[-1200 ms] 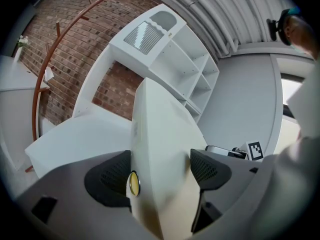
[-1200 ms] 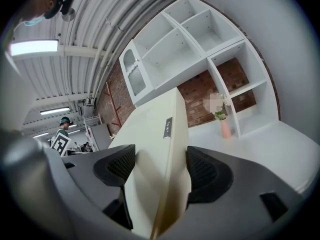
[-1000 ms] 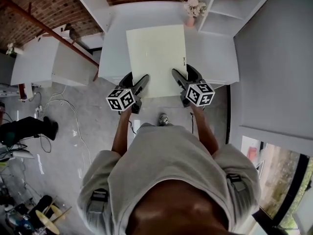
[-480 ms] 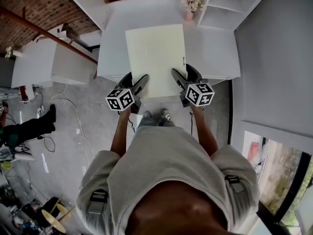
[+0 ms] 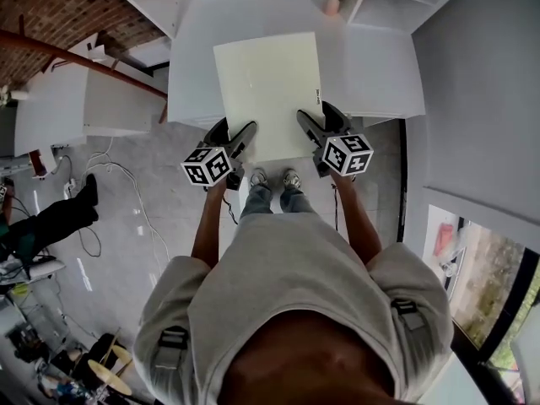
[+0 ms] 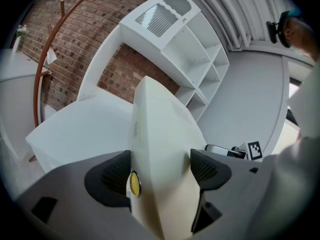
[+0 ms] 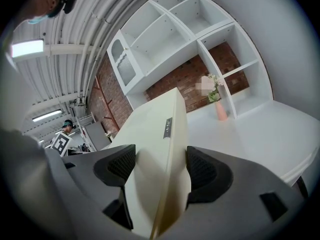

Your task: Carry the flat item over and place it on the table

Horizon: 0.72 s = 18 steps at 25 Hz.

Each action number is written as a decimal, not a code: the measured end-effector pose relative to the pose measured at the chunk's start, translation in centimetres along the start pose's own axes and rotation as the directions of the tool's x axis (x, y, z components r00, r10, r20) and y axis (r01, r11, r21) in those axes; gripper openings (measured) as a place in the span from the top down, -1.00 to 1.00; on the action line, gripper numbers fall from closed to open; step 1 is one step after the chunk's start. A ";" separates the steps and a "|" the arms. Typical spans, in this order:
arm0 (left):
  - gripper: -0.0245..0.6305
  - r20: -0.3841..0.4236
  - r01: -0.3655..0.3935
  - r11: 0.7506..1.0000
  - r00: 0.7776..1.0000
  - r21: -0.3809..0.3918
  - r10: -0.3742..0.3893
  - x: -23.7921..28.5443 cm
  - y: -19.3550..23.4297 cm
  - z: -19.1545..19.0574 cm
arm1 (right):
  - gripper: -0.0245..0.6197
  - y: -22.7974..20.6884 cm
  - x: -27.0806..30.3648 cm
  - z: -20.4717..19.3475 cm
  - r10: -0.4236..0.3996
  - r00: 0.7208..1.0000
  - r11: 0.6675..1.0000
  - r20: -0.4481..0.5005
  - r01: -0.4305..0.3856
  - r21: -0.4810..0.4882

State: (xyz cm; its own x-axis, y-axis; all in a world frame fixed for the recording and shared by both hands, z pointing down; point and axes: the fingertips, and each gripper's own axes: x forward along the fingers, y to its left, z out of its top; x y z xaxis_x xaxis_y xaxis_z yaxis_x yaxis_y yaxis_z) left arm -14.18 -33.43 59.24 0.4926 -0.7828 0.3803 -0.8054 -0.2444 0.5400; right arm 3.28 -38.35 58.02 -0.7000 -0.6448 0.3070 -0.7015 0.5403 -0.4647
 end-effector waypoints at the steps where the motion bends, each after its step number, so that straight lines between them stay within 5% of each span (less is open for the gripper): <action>1: -0.20 -0.007 -0.001 1.000 1.000 -0.012 0.001 -0.1 0.8 -0.2 | -0.12 0.2 0.6 -0.4 -0.004 1.000 1.000 -0.009 0.004 0.001; 18: -0.20 -0.145 -0.004 0.995 0.989 -0.096 -0.010 0.3 6.1 -5.3 | -0.12 -0.4 2.9 -7.7 -0.084 0.989 0.990 -0.118 0.096 0.102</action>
State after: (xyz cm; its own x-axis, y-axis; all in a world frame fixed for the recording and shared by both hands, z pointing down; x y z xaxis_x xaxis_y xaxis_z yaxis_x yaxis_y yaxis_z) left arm -17.16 -32.11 66.60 0.5432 -0.6893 0.4794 -0.7718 -0.1851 0.6083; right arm 0.51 -36.28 65.45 -0.6493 -0.6199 0.4406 -0.7484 0.4178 -0.5152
